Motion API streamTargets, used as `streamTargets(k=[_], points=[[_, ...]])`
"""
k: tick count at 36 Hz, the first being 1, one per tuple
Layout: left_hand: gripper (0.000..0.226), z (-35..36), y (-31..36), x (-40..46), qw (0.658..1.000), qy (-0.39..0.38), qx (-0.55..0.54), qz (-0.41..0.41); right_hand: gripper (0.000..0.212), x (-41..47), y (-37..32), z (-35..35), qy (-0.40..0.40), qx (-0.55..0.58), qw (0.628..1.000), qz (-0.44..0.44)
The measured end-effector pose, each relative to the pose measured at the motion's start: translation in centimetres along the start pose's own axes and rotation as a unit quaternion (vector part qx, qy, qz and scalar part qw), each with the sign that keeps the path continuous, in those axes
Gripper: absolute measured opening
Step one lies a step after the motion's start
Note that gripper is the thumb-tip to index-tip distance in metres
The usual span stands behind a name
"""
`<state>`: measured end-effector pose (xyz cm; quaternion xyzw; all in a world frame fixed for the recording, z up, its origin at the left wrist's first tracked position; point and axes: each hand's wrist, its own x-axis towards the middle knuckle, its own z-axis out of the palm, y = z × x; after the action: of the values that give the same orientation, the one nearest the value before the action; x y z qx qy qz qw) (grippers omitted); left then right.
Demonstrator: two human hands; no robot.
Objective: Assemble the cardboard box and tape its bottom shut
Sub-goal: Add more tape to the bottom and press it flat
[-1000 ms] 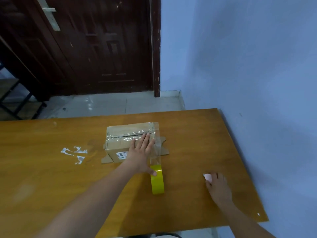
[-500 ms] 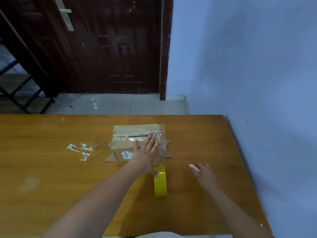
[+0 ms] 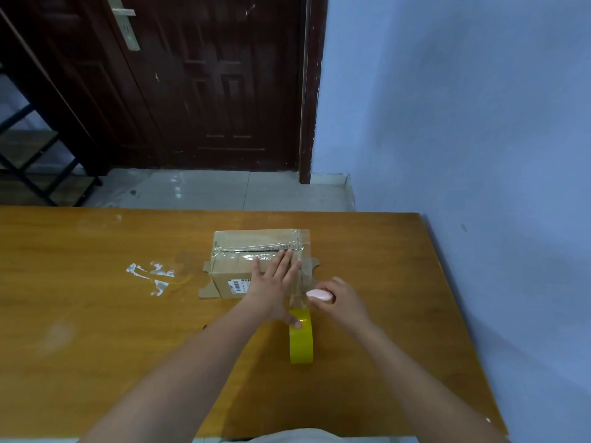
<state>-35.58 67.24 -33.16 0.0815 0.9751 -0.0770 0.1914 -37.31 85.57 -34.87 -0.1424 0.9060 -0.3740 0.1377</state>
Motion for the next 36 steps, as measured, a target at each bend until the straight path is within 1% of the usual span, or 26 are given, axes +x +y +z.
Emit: streamTargets(k=[7, 16, 26, 36], points=[[0.135, 0.2, -0.1, 0.1, 1.0, 0.001, 0.002, 0.0, 0.028, 0.2, 0.2, 0.6, 0.009, 0.005, 1.0, 0.013], [0.133, 0.2, 0.0, 0.2, 1.0, 0.0, 0.008, -0.002, 0.032, 0.7, 0.2, 1.3, 0.006, -0.024, 0.999, 0.021], [0.134, 0.3, -0.1, 0.2, 1.0, 0.005, 0.002, -0.001, 0.029, 0.9, 0.3, 1.5, 0.008, -0.007, 1.0, 0.008], [0.133, 0.2, 0.0, 0.1, 1.0, 0.003, 0.005, -0.001, 0.03, 1.1, 0.1, 1.9, 0.016, -0.042, 0.999, 0.021]])
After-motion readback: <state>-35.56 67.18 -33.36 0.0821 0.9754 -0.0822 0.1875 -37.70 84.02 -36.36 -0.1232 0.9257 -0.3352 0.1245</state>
